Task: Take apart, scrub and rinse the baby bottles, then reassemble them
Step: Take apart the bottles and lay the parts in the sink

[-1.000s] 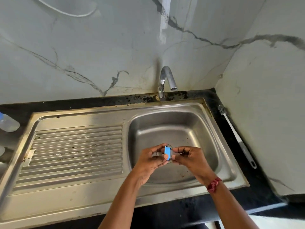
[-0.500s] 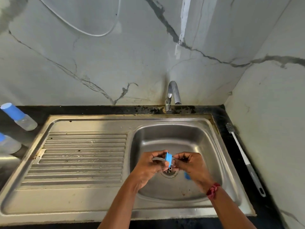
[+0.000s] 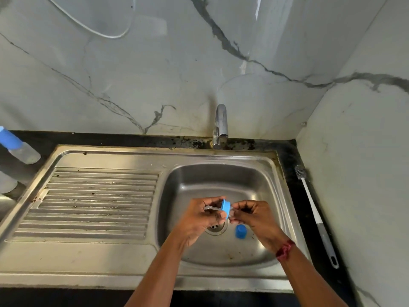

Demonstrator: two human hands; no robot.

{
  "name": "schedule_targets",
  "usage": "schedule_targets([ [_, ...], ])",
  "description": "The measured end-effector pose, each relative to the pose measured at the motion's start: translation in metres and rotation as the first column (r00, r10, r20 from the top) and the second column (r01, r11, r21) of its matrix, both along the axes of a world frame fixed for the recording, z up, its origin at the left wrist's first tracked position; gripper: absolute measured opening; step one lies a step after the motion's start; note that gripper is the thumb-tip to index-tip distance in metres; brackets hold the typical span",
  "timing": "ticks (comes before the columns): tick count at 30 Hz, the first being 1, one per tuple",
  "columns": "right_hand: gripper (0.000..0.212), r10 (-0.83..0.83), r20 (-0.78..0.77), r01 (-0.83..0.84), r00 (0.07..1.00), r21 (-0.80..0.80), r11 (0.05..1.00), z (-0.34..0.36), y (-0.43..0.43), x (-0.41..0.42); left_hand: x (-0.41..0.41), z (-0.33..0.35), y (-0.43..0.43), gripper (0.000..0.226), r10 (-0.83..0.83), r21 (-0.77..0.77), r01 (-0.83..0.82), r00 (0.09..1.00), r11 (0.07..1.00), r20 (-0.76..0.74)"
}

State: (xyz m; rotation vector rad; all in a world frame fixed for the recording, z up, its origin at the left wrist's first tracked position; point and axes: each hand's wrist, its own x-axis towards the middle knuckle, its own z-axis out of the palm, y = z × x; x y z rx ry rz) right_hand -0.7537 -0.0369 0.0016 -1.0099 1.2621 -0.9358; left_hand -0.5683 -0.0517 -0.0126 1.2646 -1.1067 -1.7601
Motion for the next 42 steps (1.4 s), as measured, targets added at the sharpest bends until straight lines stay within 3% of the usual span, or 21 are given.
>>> schedule_targets([
  [10,0.009,-0.012,-0.048,0.011,0.999,-0.018,1.000,-0.002,-0.007,0.009,0.007,-0.005,-0.004,0.045,0.020,0.010,-0.019,0.999,1.000,-0.047],
  [24,0.008,-0.079,-0.269,0.066,0.960,-0.057,0.996,-0.004,-0.007,0.024,0.011,-0.012,-0.008,0.046,0.001,0.042,0.003,0.994,0.999,-0.110],
  [36,0.024,-0.232,0.067,0.224,0.970,0.110,0.968,-0.010,0.008,0.033,0.020,-0.008,-0.008,0.049,-0.010,-0.032,0.010,1.000,0.999,-0.020],
  [40,0.037,-0.283,0.257,0.235,0.924,0.200,0.951,-0.014,0.011,0.033,0.023,-0.009,-0.008,0.049,-0.013,-0.058,0.011,1.000,0.998,-0.028],
  [42,0.040,-0.323,0.320,0.256,0.891,0.235,0.938,-0.018,0.010,0.032,0.020,-0.009,-0.008,0.050,-0.025,-0.103,0.028,0.999,0.994,0.037],
])
